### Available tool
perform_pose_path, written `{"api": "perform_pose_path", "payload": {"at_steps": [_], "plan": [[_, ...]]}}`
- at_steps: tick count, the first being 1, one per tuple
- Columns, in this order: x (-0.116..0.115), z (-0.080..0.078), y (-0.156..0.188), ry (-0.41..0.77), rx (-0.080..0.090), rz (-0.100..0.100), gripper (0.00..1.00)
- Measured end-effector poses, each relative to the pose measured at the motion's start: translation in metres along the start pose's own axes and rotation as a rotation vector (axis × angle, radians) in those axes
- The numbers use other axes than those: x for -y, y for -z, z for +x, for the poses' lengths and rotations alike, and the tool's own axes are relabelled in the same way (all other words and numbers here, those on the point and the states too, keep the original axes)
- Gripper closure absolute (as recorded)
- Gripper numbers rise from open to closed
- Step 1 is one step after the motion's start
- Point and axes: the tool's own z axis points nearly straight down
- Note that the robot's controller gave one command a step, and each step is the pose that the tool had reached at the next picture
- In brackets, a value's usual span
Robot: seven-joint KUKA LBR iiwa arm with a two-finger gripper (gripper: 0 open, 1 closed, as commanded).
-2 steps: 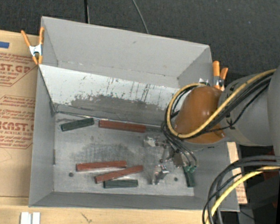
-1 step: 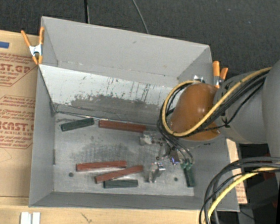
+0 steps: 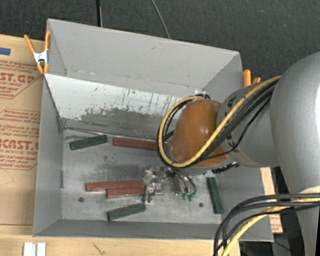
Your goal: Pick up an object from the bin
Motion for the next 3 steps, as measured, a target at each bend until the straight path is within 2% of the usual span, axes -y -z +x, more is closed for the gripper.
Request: {"api": "perform_pose_path", "payload": {"at_steps": [1, 2, 3], "plan": [[0.000, 0.000, 0.000, 0.000, 0.000, 0.000, 1.00], [-0.014, 0.010, 0.001, -0.105, 0.018, 0.006, 1.00], [0.002, -0.007, 0.132, 0.088, 0.012, 0.002, 1.00]]}}
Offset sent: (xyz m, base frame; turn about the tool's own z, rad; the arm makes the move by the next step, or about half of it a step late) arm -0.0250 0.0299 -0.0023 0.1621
